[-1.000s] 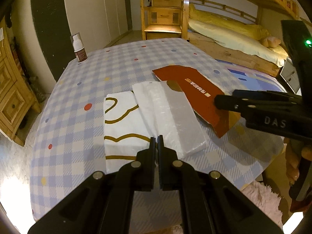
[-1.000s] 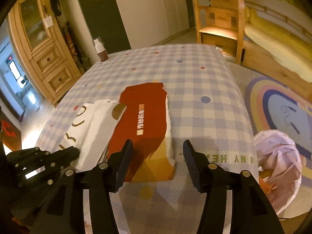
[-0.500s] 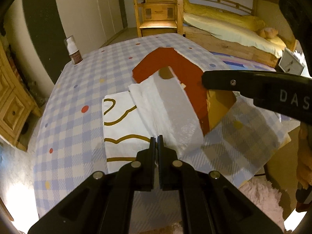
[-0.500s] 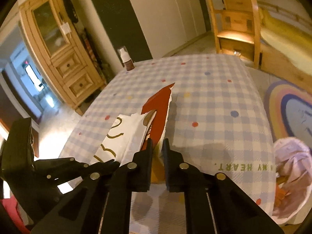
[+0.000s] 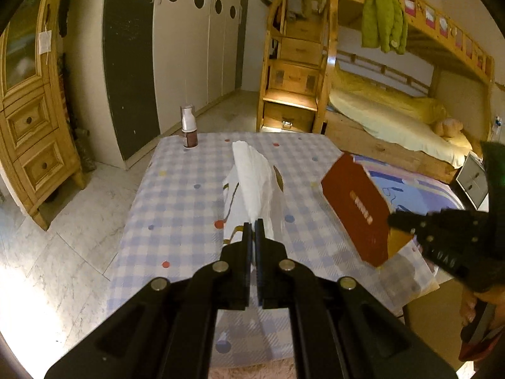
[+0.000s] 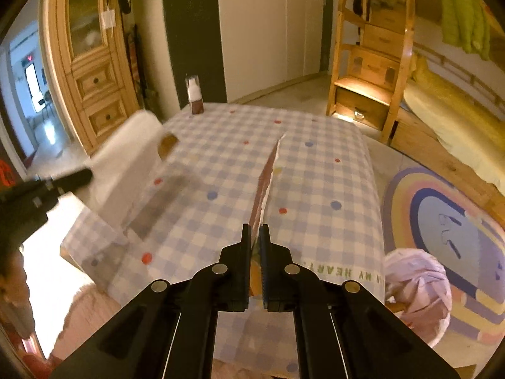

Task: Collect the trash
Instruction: 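Grasp the red card box edge with the right gripper while the left holds the paper, then carry both items to the bin and drop them with both grippers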

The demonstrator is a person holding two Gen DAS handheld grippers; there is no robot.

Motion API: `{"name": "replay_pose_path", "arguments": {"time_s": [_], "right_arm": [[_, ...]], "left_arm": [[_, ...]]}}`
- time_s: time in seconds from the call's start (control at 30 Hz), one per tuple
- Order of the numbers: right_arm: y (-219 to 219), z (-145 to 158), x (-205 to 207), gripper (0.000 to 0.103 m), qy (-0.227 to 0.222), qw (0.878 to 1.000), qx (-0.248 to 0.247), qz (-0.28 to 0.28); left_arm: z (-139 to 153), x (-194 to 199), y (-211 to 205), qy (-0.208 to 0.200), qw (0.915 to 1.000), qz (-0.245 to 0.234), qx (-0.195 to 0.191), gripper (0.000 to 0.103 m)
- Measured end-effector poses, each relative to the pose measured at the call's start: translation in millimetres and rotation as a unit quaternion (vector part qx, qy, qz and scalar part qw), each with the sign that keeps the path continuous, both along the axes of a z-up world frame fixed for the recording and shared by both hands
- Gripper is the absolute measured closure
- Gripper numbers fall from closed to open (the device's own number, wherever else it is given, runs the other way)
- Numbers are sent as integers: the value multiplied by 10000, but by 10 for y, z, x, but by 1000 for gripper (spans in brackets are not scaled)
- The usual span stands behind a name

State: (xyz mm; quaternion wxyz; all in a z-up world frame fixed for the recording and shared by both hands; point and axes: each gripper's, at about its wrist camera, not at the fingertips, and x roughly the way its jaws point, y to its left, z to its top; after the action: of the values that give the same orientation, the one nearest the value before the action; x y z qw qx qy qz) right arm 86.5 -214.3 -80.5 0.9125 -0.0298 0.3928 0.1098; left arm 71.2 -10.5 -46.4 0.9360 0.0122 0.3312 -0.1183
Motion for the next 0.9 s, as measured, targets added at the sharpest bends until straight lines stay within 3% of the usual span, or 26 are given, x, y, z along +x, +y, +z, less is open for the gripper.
{"name": "replay_pose_path", "arguments": {"time_s": [0.37,0.7,0.9], "right_arm": [[-539,230,-332,98,-357,9971,373,-558],[-1430,239,-648,98,-496,9842,413,-1648],[-2044,4,-790,97,-292,9703,308,-2382]], "left_arm": [[-64,-67,-439,-98,9990,-419,111,103],[-109,-16,-1507,-123,9895,-1434,154,103],[-160,-19,-2143,-162,9803,-1963,147,103]]}}
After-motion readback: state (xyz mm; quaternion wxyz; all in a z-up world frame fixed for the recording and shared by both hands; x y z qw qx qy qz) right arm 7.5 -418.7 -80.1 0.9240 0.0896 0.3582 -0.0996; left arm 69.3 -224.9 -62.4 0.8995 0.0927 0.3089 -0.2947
